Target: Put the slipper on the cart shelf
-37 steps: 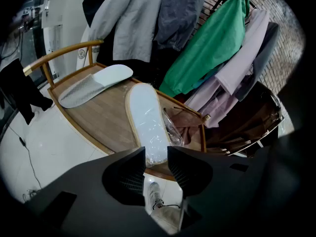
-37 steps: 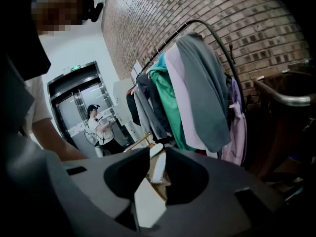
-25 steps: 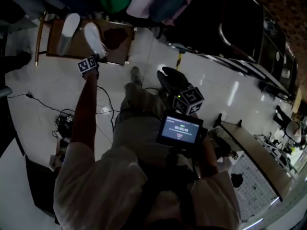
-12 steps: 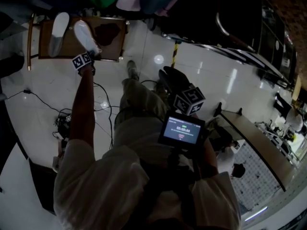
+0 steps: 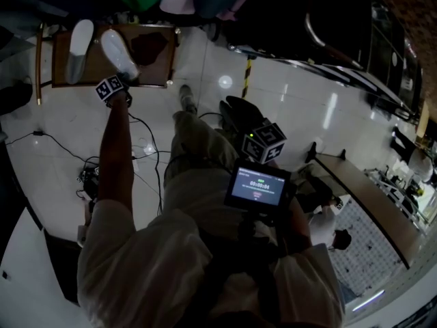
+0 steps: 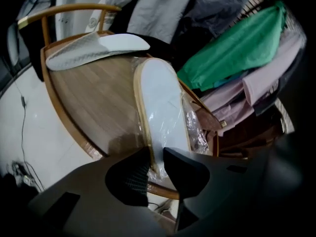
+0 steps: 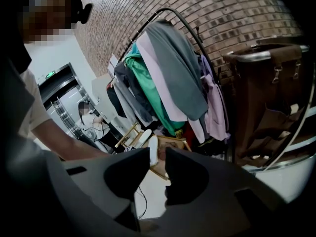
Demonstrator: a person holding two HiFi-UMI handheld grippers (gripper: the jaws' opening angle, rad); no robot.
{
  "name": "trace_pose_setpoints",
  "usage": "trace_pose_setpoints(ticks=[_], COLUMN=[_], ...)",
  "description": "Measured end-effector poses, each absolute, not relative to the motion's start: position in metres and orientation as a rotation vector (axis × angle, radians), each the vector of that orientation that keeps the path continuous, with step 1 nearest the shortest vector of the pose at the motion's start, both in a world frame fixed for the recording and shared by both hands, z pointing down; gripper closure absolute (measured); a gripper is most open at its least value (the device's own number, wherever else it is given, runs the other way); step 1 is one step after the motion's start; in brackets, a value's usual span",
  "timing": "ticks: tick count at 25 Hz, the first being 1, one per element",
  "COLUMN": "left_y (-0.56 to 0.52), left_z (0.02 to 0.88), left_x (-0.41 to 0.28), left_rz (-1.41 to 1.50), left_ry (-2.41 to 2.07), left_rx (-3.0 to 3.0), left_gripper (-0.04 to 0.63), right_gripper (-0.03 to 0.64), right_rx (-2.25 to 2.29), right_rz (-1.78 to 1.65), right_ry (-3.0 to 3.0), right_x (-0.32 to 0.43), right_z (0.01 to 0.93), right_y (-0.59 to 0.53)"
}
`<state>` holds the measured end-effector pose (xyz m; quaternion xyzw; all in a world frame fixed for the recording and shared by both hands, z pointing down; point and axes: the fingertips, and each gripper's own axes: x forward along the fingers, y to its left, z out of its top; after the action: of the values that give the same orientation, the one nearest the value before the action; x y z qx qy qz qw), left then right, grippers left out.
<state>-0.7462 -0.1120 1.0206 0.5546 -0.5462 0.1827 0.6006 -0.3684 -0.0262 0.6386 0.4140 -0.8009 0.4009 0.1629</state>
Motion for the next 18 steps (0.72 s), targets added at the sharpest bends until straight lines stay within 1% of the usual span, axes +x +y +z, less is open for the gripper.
trace_pose_setpoints(ticks=[3, 5, 10, 14, 18], left_y=[-0.111, -0.108, -0.106, -0.109, -0.112], left_z=[1.019, 1.011, 0.988, 0.944, 0.901], left_x=[-0.753, -0.75, -0.738, -0.728, -0.729], left_rz=[0.34, 0.289, 0.112, -0.006, -0.134], left_ry=[-1.276, -1.266, -1.208, -1.191, -1.166], left_rx=[1.232, 1.222, 1.252, 1.247, 1.315], left_gripper=[0.543, 0.557, 0.572, 0.574, 0.578], right_gripper=[0.503, 0.503, 0.503, 0.503, 0.503], right_rx=[1.161, 1.149, 1.116, 1.095, 1.075], right_rz=[1.166, 1.184, 1.172, 1.204, 1.209], right_ry=[-2.285, -2.28, -2.298, -2.313, -2.37], right_x=[-0.375, -0.378, -0.386, -0.387, -0.404], right_z=[0.641, 0.643, 0.639, 0.639, 0.624], right_y=[-0.022, -0.018, -0.018, -0.022, -0.029])
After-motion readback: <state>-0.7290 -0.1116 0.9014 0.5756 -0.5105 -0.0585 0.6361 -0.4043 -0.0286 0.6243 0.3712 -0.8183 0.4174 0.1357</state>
